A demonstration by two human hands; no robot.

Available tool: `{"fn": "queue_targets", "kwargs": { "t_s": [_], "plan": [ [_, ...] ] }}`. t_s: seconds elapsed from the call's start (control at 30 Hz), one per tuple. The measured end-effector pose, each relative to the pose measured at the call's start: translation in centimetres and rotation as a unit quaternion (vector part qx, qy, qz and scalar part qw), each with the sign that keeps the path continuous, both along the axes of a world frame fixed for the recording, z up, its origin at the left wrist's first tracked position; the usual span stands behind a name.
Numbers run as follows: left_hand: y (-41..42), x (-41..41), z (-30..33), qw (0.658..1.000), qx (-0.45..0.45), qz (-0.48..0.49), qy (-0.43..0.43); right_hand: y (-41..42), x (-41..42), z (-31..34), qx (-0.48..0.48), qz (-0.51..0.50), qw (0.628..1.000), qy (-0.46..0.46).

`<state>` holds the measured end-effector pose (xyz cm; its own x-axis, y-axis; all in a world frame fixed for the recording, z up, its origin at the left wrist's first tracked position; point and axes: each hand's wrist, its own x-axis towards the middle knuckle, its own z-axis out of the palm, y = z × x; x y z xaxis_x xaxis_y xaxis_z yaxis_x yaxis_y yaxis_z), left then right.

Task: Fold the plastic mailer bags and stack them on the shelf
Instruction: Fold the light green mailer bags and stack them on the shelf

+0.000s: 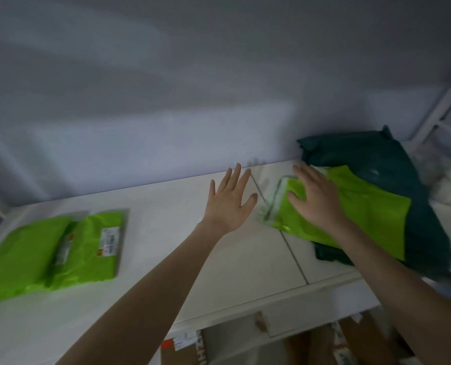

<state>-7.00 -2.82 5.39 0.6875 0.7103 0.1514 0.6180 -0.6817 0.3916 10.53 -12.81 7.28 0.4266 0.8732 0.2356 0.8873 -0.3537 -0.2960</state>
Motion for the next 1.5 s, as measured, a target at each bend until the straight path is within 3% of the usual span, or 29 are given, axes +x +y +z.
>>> {"fn": "queue_targets", "kwargs": {
  "t_s": [0.37, 0.63, 0.93, 1.07, 1.2, 1.3, 1.37, 1.43, 1.5],
  "plan": [
    [-1.9, 8.9, -5.4, 0.992, -0.115, 0.013, 0.051, -5.7, 9.3, -4.4, -0.092, -0.114, 0.988, 0.050],
    [-3.1, 12.4, -7.2, 0.991, -0.116, -0.006, 0.073, -7.0, 11.6, -6.1, -0.076, -0.188, 0.969, 0.140],
    [-2.7, 12.4, -7.4, 0.993, -0.098, 0.003, 0.068, -5.5, 10.5, -5.3, 0.096, -0.168, 0.922, 0.336],
    [-2.2, 11.2, -6.7, 0.997, -0.056, 0.038, 0.027, -4.7, 9.2, -4.1, 0.100, -0.140, 0.898, 0.406],
    [-1.5, 9.2, -5.4, 0.991, 0.017, 0.129, -0.036, -3.1, 7.1, -3.1, 0.158, -0.104, 0.881, 0.435],
    [-1.0, 6.9, -4.4, 0.966, 0.019, 0.236, -0.101, -1.5, 4.8, -2.4, 0.209, -0.097, 0.858, 0.459],
    [-0.3, 5.0, -4.1, 0.950, -0.023, 0.272, -0.149, -0.3, 3.0, -2.2, 0.231, -0.099, 0.830, 0.498],
    [0.7, 3.5, -3.7, 0.925, -0.180, 0.262, -0.206, 0.7, 0.9, -1.8, 0.247, -0.095, 0.802, 0.536],
    [1.0, 1.9, -3.1, 0.840, -0.408, 0.201, -0.296, 2.1, -1.2, -2.5, 0.245, -0.077, 0.797, 0.546]
  ]
}}
